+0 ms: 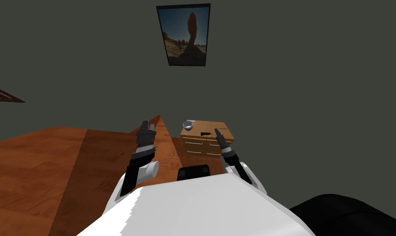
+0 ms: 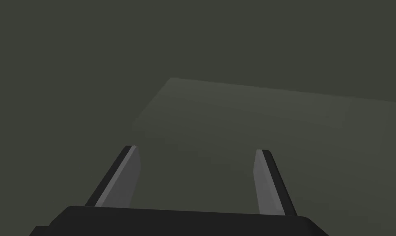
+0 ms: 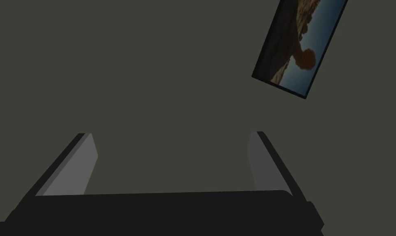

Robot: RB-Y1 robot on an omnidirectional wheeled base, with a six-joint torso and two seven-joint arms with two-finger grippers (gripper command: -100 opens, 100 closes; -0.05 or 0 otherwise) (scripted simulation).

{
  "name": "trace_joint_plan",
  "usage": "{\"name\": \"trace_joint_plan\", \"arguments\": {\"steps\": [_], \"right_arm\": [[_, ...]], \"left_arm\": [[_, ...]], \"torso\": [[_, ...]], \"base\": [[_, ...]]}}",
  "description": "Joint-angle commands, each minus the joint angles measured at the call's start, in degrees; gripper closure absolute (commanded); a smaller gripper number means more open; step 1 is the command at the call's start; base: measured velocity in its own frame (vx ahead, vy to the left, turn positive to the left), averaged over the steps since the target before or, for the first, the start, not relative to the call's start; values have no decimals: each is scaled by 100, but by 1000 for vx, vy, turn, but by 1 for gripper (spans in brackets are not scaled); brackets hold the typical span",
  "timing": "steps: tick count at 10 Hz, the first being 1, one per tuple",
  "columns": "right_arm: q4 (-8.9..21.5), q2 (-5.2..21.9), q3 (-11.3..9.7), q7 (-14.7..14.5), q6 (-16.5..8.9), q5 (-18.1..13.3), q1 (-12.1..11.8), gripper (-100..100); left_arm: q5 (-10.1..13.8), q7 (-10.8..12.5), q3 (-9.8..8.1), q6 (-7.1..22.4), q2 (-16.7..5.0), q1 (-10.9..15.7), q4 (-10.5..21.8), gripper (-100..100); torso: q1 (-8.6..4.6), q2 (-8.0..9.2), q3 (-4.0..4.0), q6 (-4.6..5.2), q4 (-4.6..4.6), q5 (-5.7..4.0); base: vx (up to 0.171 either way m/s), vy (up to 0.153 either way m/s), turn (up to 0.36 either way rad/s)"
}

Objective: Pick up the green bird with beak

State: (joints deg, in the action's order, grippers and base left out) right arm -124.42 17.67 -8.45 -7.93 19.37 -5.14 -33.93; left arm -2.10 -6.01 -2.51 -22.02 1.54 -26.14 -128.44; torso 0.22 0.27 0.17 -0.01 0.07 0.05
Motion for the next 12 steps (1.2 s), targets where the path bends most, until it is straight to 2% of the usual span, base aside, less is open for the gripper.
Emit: {"name": "trace_joint_plan", "arguments": {"steps": [1,2,3,4,5,6,7,8,9,10,11,12], "right_arm": [[163,286,-117,-31,-178,-147,-114,-100],[337,511,-229,-64,-321,-292,-211,-100],[337,587,-229,-64,-321,-292,-211,-100],[520,774,-340,-99,-467,-446,-316,-100],[520,858,-340,-99,-467,-446,-316,-100],[710,1062,-448,-134,-616,-609,-426,-100],[710,1133,-448,-134,-616,-609,-426,-100],[907,1311,-553,-169,-767,-780,-541,-100],[907,1413,-553,-169,-767,-780,-541,-100],[1109,1658,-653,-204,-918,-959,-661,-100],[1109,1695,-653,-204,-918,-959,-661,-100],[1315,1966,-748,-240,-1069,-1144,-783,-100]], "left_arm": [[0,0,0,0,0,0,0,0],[0,0,0,0,0,0,0,0],[0,0,1,0,0,1,0,0],[0,0,0,0,0,0,0,0],[0,0,0,0,0,0,0,0],[0,0,0,0,0,0,0,0],[0,0,0,0,0,0,0,0],[0,0,0,0,0,0,0,0],[0,0,0,0,0,0,0,0],[0,0,0,0,0,0,0,0],[0,0,0,0,0,0,0,0],[0,0,0,0,0,-1,0,0]], "torso": [[0,0,0,0,0,0],[-4,4,2,0,0,-1],[18,13,7,0,2,2],[13,6,4,0,2,4],[10,6,3,1,1,2],[1,1,1,0,1,1],[6,0,0,0,0,1],[0,-7,-4,0,-1,1],[7,-6,-3,0,-1,2],[5,-10,-5,0,-2,1],[10,-8,-5,-1,-2,2],[4,-9,-5,2,-2,2]], "base": [[-81,54,43],[-107,116,76],[-80,98,12],[-78,84,65],[-70,64,24],[-68,82,76],[-49,64,30],[-51,89,83],[-45,81,34],[-52,98,107],[-42,76,40],[-47,84,89]]}}
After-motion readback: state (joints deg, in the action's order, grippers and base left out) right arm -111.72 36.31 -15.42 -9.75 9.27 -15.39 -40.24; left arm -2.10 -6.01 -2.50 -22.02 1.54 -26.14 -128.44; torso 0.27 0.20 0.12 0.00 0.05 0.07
